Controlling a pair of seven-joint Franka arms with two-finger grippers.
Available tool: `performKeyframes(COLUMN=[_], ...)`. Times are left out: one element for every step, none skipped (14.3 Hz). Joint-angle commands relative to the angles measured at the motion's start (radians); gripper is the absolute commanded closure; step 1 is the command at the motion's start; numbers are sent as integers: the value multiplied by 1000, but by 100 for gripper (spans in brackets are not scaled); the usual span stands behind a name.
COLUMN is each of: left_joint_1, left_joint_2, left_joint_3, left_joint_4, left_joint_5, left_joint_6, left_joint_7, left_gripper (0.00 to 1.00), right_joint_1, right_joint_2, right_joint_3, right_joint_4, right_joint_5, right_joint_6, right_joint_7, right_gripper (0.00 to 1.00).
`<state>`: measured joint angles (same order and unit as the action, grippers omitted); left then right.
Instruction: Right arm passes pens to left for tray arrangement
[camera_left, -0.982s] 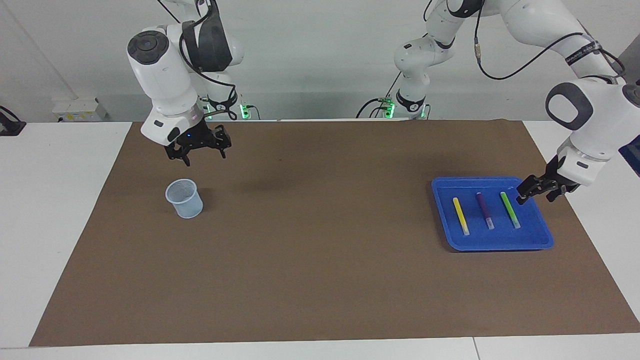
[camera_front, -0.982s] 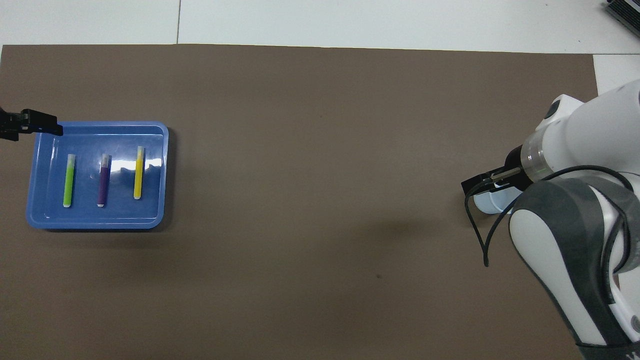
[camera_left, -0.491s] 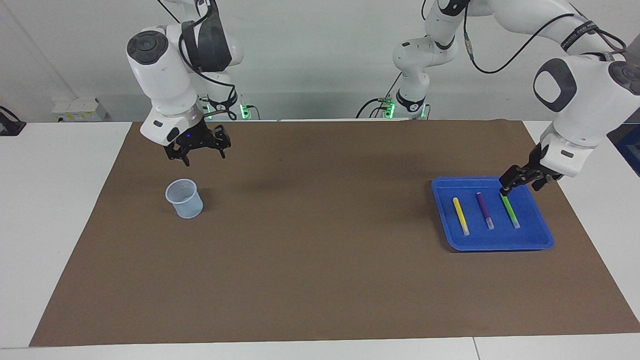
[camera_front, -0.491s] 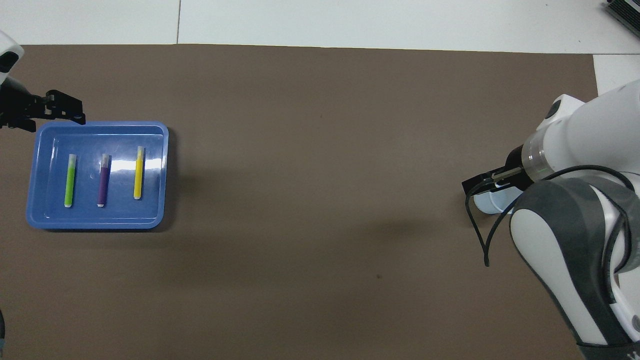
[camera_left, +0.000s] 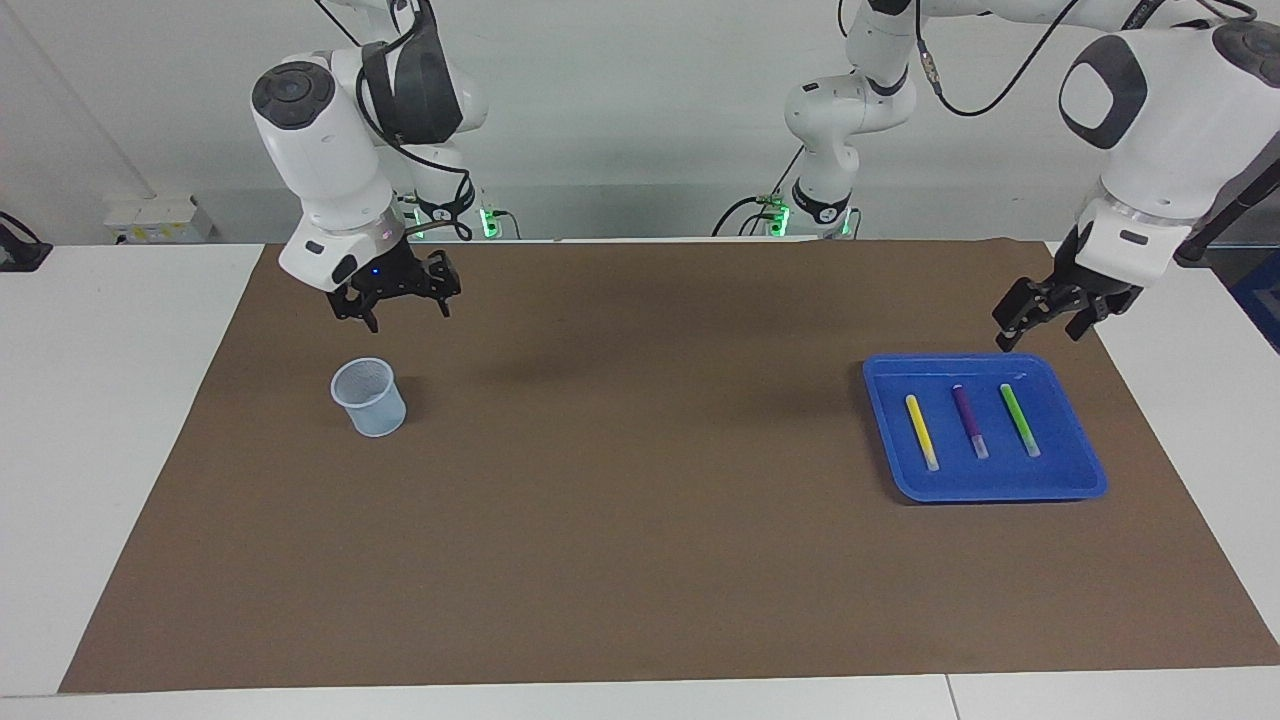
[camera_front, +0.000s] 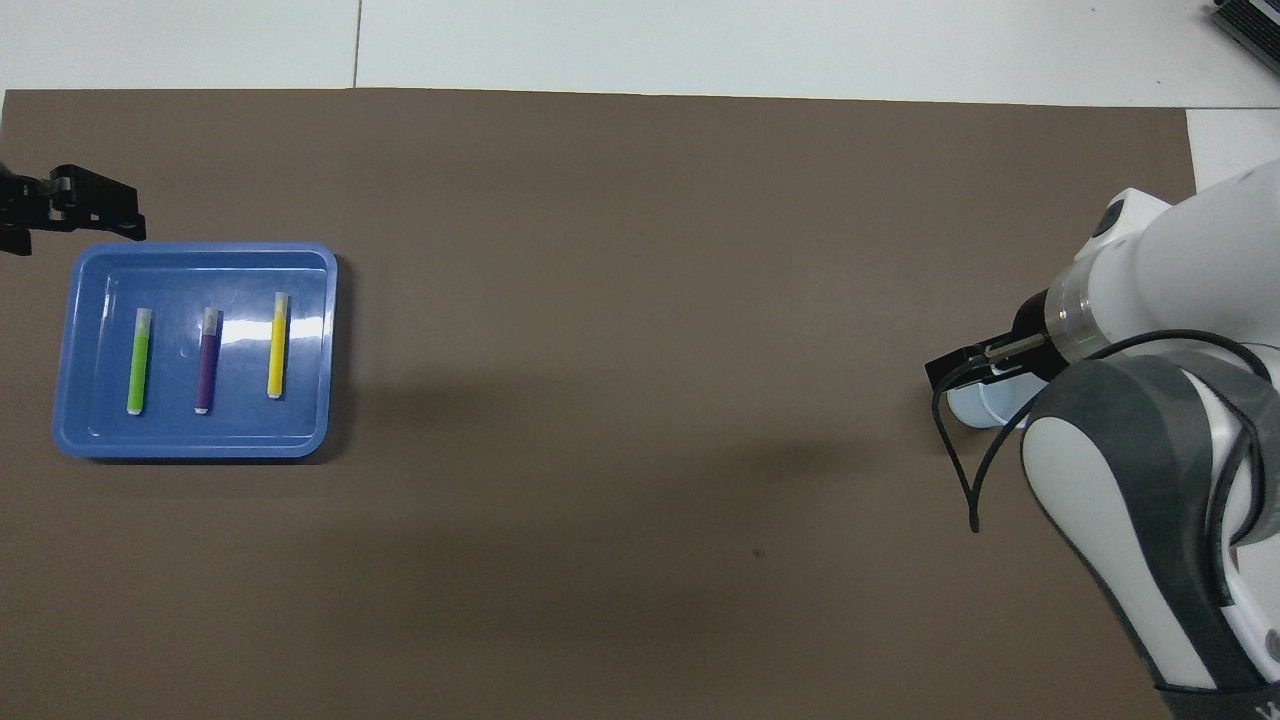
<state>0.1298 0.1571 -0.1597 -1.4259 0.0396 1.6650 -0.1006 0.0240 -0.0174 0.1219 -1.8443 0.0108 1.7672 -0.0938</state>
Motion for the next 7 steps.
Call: performKeyframes(left_joint_1=[-33, -51, -59, -61, -67, -78, -81], left_joint_2=[-37, -45, -53, -54, -68, -86, -99], left_joint_3=[9, 19, 20, 20, 22, 25, 37], left_joint_4=[-13, -15, -16, -24, -47, -86, -115], left_joint_5=[14, 13, 10, 8, 2, -1, -3], left_joint_6=[-34, -40, -62, -68, -67, -51, -33], left_joint_7=[-10, -10, -7, -5, -5, -5, -4], left_gripper=[0, 0, 0, 0, 0, 0, 0], right_joint_1=[-9, -9, -9, -9, -9, -9, -9], right_joint_2=[-1, -1, -1, -1, -1, -1, -1], right_joint_3=[5, 5, 5, 5, 5, 5, 5], right_joint_4=[2, 2, 2, 2, 2, 2, 2], right_joint_5=[0, 0, 0, 0, 0, 0, 0], right_joint_6=[12, 12, 12, 12, 12, 12, 12], right_joint_7=[5, 6, 6, 6, 6, 6, 6], right_gripper=[0, 0, 0, 0, 0, 0, 0])
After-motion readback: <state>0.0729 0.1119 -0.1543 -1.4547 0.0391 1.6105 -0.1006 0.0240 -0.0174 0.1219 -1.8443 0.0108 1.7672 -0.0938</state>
